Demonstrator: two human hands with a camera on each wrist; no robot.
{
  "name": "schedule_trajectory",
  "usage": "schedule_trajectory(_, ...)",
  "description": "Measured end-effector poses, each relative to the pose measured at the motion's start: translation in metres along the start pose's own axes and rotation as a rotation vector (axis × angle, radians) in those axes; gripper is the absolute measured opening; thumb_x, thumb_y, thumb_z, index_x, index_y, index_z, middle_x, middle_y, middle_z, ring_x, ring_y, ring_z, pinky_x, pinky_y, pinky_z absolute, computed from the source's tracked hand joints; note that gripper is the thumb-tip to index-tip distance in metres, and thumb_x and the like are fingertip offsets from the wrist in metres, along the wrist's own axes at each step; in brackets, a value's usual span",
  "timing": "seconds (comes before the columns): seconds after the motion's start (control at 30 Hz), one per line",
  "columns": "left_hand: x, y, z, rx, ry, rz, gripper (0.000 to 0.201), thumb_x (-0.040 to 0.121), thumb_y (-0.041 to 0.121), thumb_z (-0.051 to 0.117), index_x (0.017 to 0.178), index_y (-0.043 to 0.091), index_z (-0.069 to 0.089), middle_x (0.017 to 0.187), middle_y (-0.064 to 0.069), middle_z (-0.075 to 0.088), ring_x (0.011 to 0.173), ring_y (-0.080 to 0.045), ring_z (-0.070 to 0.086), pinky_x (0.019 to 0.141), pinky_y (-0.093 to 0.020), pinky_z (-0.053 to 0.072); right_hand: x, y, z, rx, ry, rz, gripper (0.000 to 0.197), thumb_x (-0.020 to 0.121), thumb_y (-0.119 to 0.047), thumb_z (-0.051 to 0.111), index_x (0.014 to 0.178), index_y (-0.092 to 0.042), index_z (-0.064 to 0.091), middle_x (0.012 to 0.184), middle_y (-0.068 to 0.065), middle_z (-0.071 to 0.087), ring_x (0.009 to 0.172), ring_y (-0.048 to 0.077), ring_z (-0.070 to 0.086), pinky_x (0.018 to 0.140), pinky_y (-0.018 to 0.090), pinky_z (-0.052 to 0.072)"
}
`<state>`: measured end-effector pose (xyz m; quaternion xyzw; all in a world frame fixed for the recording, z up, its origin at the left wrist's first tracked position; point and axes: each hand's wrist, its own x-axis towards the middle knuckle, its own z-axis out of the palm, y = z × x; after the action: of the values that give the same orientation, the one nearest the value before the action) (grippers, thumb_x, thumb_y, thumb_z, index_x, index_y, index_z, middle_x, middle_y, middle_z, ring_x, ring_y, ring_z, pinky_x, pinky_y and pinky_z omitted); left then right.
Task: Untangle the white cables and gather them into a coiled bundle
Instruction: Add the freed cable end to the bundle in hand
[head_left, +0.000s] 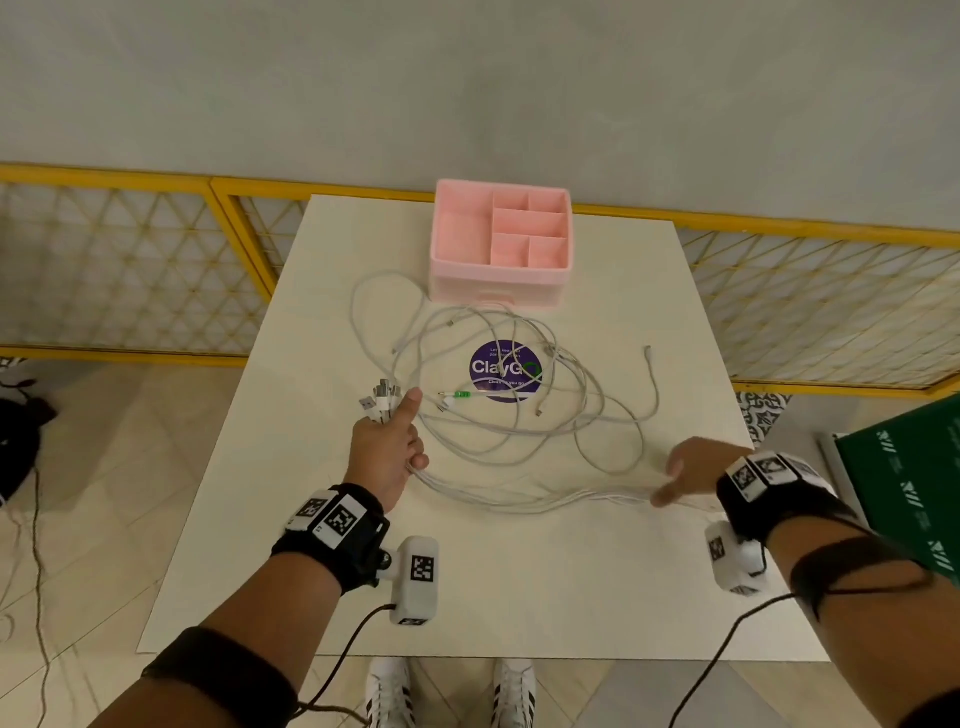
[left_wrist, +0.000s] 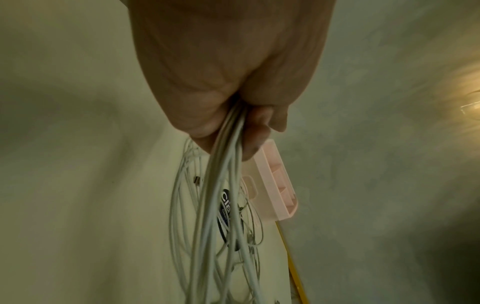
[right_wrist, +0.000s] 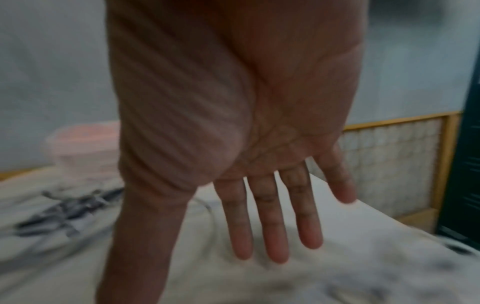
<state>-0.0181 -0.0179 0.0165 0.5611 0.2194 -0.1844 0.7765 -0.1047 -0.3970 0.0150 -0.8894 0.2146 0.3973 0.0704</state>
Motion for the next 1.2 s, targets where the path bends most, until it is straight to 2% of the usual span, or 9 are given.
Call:
schedule_trajectory(0.1, 0.001, -0.005, -0.002, 0.016, -0.013, -0.048, 0.031, 0.093, 0.025, 0.071, 0.072, 0.023, 0.049, 0.053, 0.006, 0.026, 0.043, -0.009, 0.025, 0.039, -0.022, 0.024, -0.001, -0.038, -0.042, 0.049, 0.131, -0.141, 0.053, 0.08, -0.054, 0.075, 0.116, -0.016, 0.065, 0.12, 0.001, 0.058, 0.116, 0.023, 0.056, 0.102, 0.037, 0.043)
schedule_trajectory(0.2, 0.003, -0.007, -0.005, 0.01, -0.031, -0.1, 0.032, 0.092, 0.019, 0.072, 0.072, 0.023, 0.047, 0.056, 0.005, 0.026, 0.044, -0.009, 0.024, 0.039, -0.022, 0.023, 0.007, -0.08, -0.075, 0.09, 0.303, -0.317, 0.032, 0.088, -0.046, 0.07, 0.105, -0.019, 0.067, 0.113, 0.002, 0.063, 0.104, 0.022, 0.059, 0.096, 0.037, 0.048)
schedule_trajectory(0.3, 0.003, -0.005, -0.01, -0.016, -0.063, -0.138, 0.033, 0.092, 0.017, 0.071, 0.072, 0.022, 0.046, 0.054, 0.005, 0.029, 0.043, -0.01, 0.026, 0.041, -0.022, 0.024, 0.019, -0.116, -0.093, 0.091, 0.382, -0.362, 0.024, 0.092, -0.04, 0.065, 0.101, -0.017, 0.068, 0.108, 0.003, 0.065, 0.104, 0.025, 0.061, 0.093, 0.038, 0.049)
schedule_trajectory(0.5, 0.002, -0.004, -0.017, 0.036, -0.098, -0.187, 0.037, 0.094, 0.016, 0.068, 0.068, 0.023, 0.043, 0.057, 0.002, 0.026, 0.045, -0.012, 0.026, 0.044, -0.024, 0.026, 0.067, -0.14, -0.084, 0.102, 0.448, -0.148, 0.029, 0.099, -0.023, 0.05, 0.11, -0.001, 0.065, 0.118, 0.018, 0.067, 0.106, 0.036, 0.063, 0.079, 0.033, 0.046)
schedule_trajectory(0.7, 0.002, -0.007, -0.019, 0.079, -0.1, -0.194, 0.039, 0.095, 0.017, 0.067, 0.068, 0.023, 0.04, 0.055, 0.003, 0.027, 0.045, -0.012, 0.025, 0.046, -0.025, 0.026, 0.098, -0.137, -0.048, 0.197, 0.407, 0.02, 0.038, 0.092, -0.02, 0.057, 0.126, -0.004, 0.049, 0.131, 0.021, 0.049, 0.117, 0.045, 0.054, 0.099, 0.047, 0.047)
schedule_trajectory(0.93, 0.006, -0.005, -0.017, 0.081, -0.092, -0.187, 0.039, 0.095, 0.018, 0.067, 0.068, 0.023, 0.04, 0.056, 0.002, 0.026, 0.045, -0.013, 0.025, 0.047, -0.025, 0.026, 0.104, -0.138, -0.034, 0.344, 0.431, 0.044, 0.039, 0.093, -0.011, 0.054, 0.128, 0.001, 0.04, 0.122, 0.028, 0.058, 0.113, 0.045, 0.058, 0.089, 0.045, 0.047)
schedule_trajectory(1.03, 0.007, 0.0, -0.015, 0.073, -0.099, -0.177, 0.037, 0.095, 0.018, 0.068, 0.068, 0.022, 0.042, 0.056, 0.003, 0.027, 0.045, -0.012, 0.025, 0.046, -0.025, 0.026, 0.099, -0.127, -0.047, 0.467, 0.435, 0.061, 0.04, 0.089, -0.008, 0.063, 0.127, 0.0, 0.053, 0.124, 0.024, 0.061, 0.115, 0.042, 0.059, 0.093, 0.041, 0.049)
schedule_trajectory(1.1, 0.007, 0.004, -0.012, 0.069, -0.104, -0.172, 0.036, 0.095, 0.018, 0.067, 0.07, 0.023, 0.042, 0.056, 0.004, 0.028, 0.045, -0.012, 0.025, 0.046, -0.025, 0.025, 0.094, -0.117, -0.067, 0.52, 0.444, 0.038, 0.027, 0.085, -0.012, 0.071, 0.111, -0.001, 0.071, 0.11, 0.021, 0.07, 0.102, 0.039, 0.067, 0.09, 0.04, 0.055)
schedule_trajectory(1.2, 0.007, 0.008, -0.007, 0.053, -0.124, -0.154, 0.034, 0.096, 0.018, 0.067, 0.071, 0.022, 0.043, 0.055, 0.004, 0.028, 0.044, -0.011, 0.026, 0.046, -0.025, 0.025, 0.084, -0.101, -0.105, 0.677, 0.501, -0.016, 0.017, 0.08, -0.012, 0.076, 0.094, -0.003, 0.076, 0.087, 0.02, 0.073, 0.084, 0.038, 0.072, 0.08, 0.049, 0.061)
